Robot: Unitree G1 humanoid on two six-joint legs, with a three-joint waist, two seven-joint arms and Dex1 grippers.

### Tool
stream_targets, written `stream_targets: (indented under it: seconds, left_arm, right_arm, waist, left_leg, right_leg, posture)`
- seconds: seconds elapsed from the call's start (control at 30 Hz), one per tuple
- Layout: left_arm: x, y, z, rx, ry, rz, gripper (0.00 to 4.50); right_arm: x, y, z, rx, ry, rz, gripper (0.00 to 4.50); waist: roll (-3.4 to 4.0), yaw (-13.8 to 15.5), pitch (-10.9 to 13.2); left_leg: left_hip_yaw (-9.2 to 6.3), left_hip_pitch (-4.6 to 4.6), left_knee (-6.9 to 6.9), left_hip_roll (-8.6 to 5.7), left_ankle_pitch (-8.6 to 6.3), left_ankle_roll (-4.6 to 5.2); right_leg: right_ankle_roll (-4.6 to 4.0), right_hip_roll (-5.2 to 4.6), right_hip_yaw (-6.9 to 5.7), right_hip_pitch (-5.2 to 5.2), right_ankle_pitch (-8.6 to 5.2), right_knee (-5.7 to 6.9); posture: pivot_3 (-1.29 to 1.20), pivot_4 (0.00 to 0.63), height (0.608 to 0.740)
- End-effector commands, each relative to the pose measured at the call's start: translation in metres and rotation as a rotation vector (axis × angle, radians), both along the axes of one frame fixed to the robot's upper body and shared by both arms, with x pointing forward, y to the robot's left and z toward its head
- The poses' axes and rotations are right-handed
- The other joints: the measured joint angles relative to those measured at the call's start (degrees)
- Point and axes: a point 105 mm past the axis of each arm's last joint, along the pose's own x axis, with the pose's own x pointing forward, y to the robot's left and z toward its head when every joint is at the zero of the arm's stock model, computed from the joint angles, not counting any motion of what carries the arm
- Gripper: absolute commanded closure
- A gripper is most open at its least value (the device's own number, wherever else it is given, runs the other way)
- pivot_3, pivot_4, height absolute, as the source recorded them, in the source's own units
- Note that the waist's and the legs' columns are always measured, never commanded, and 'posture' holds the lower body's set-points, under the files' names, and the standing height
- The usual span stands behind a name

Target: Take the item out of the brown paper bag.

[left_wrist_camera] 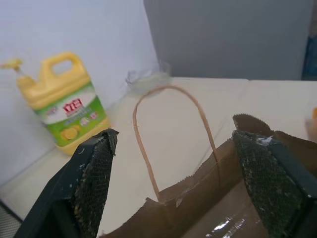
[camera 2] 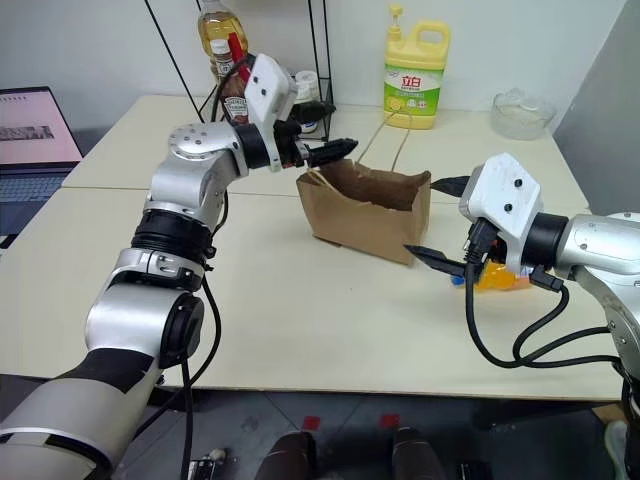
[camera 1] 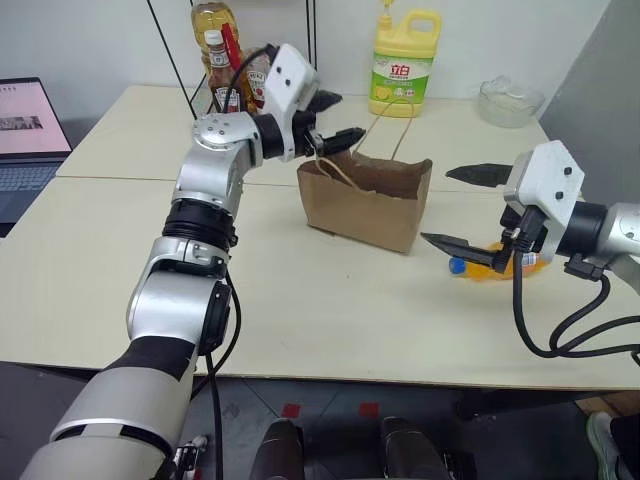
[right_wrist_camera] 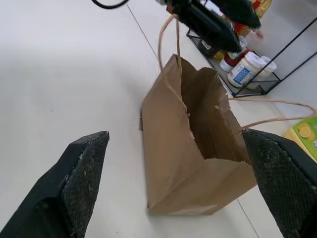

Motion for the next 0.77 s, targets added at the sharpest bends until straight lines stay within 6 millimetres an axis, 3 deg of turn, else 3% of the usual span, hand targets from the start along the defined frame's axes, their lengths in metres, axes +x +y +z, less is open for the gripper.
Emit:
stream_targets:
  seconds: [0.03, 0.2, 0.4, 0.6, 0.77]
  left_arm:
    - [-0.012, 0.021, 0.043, -0.167, -0.118, 0.032, 0.55]
    - [-0.009, 0.077, 0.017, -0.165, -0.07, 0.265, 0.55]
    - [-0.035, 0.123, -0.034, -0.045, -0.03, 0.456, 0.55]
    - [-0.073, 0.135, -0.093, 0.057, 0.061, 0.489, 0.55]
    - [-0.092, 0.13, -0.114, 0.039, 0.121, 0.468, 0.55]
  right_arm:
    - [0.001, -0.008, 0.016, 0.076, -0.135, -0.075, 0.0]
    - [-0.004, -0.007, 0.0, 0.176, -0.121, -0.122, 0.0]
    - [-0.008, -0.014, -0.022, 0.301, -0.112, -0.223, 0.0]
    - [-0.014, -0.024, -0.06, 0.345, -0.02, -0.319, 0.0]
    - [-0.015, -0.028, -0.071, 0.354, 0.008, -0.348, 0.0]
  waist:
    - [-0.01, 0.0, 0.0]
    - [0.02, -0.6, 0.0]
    - [0.01, -0.5, 0.0]
    - [0.0, 0.3, 0.0]
    - [0.0, 0.6, 0.0]
  left_leg:
    - [-0.01, 0.0, -0.01, 0.0, 0.0, -0.01]
    - [0.0, 0.04, -0.03, 0.04, 0.08, -0.15]
    - [-0.01, 0.02, -0.01, 0.09, 0.1, -0.17]
    - [-0.01, 0.08, -0.02, 0.09, 0.09, -0.17]
    - [-0.02, 0.14, 0.0, 0.09, 0.01, -0.03]
  right_leg:
    - [0.0, 0.01, -0.01, 0.0, 0.0, 0.01]
    - [0.0, 0.01, 0.01, -0.01, 0.0, 0.05]
    - [-0.01, 0.04, 0.0, -0.01, 0.0, 0.1]
    - [-0.02, 0.02, 0.01, 0.07, -0.01, 0.06]
    - [-0.01, 0.03, 0.0, 0.11, 0.0, 0.1]
  posture:
    - [0.0, 0.15, 0.74]
    - [0.0, 0.15, 0.74]
    - [0.0, 0.15, 0.74]
    - [0.0, 0.15, 0.74]
    - [0.0, 0.15, 0.74]
